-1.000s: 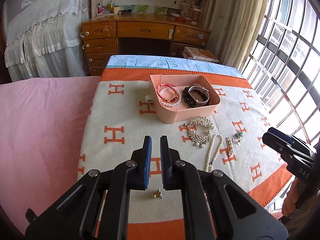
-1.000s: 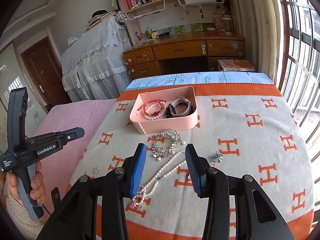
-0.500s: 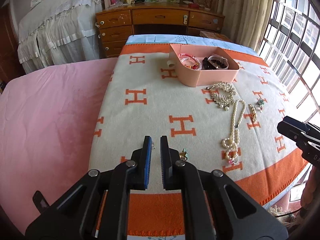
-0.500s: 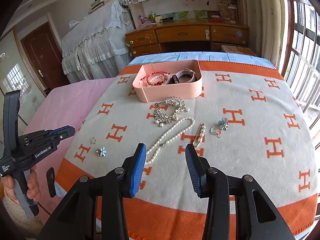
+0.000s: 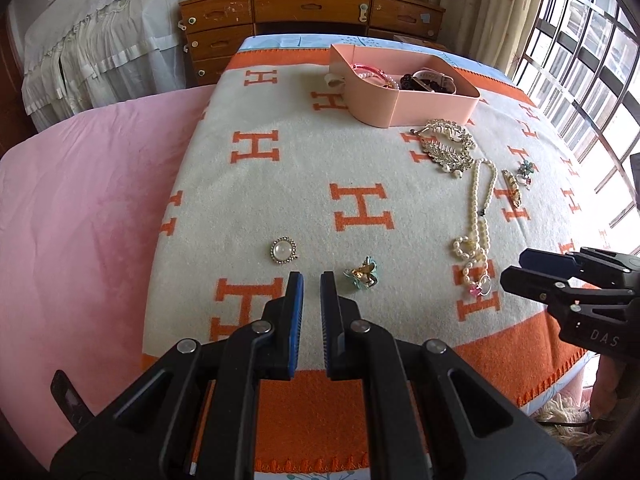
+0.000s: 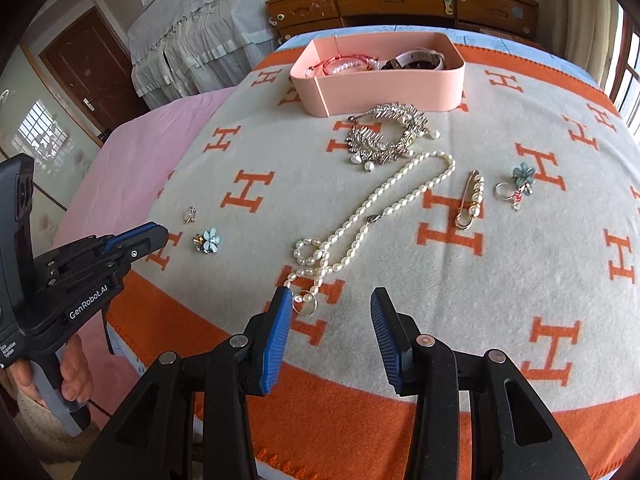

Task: Organize jewelry
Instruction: 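Move the right tool to the pearl necklace and grasp it, then grasp the silver leaf hair clip with the left tool while the right tool lifts the necklace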

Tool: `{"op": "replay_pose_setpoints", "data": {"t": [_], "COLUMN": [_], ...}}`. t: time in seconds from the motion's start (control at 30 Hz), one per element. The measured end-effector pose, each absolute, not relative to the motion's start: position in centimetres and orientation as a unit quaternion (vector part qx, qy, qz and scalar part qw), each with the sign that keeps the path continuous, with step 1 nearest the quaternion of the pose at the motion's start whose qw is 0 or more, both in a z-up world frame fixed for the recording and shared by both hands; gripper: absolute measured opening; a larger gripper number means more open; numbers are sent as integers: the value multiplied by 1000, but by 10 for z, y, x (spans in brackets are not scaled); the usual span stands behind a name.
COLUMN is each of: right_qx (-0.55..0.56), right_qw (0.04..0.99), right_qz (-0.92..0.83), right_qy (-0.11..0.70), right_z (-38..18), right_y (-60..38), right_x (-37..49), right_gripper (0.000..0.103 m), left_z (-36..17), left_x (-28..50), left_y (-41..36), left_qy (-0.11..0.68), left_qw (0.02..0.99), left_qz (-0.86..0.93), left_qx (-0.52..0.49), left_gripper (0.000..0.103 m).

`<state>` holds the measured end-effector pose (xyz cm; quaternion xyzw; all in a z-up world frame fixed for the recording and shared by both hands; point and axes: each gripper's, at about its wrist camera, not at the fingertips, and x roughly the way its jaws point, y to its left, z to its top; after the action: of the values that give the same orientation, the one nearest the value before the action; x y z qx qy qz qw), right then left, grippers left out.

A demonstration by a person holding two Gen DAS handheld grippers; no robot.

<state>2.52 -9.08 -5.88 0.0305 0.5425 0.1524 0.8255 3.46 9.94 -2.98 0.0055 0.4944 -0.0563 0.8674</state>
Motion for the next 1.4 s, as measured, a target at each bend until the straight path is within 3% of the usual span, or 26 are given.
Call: {"op": "replay_pose_setpoints", "data": {"t": [0.5,0.6,0.77,1.0,1.4], "right_qx": [-24,-70,-118,-45,61], "right_qw": [825,833,844,852,905], "right_qz": [144,136,130,138,125], "right_qy": [546,532,506,504,402], "right_z": [-79,-80,-83,-66,33], "right_y": [-37,-26,-19,-55,-130], "right_x": [59,57,50,40,19], "right_gripper": [41,33,7,5,5], "left_z": [-40,-41,-41,-31,5], "left_x": [41,41,42,40,64], "left_y": [115,117,120,120,84], "left_qy": [503,504,505,498,483], "left_qw": [861,860,859,862,868], "left_qz": [-73,-76,-77,-82,-120], "left_qx": [-25,-29,-36,-37,-5], "left_gripper": [5,5,5,5,5]}}
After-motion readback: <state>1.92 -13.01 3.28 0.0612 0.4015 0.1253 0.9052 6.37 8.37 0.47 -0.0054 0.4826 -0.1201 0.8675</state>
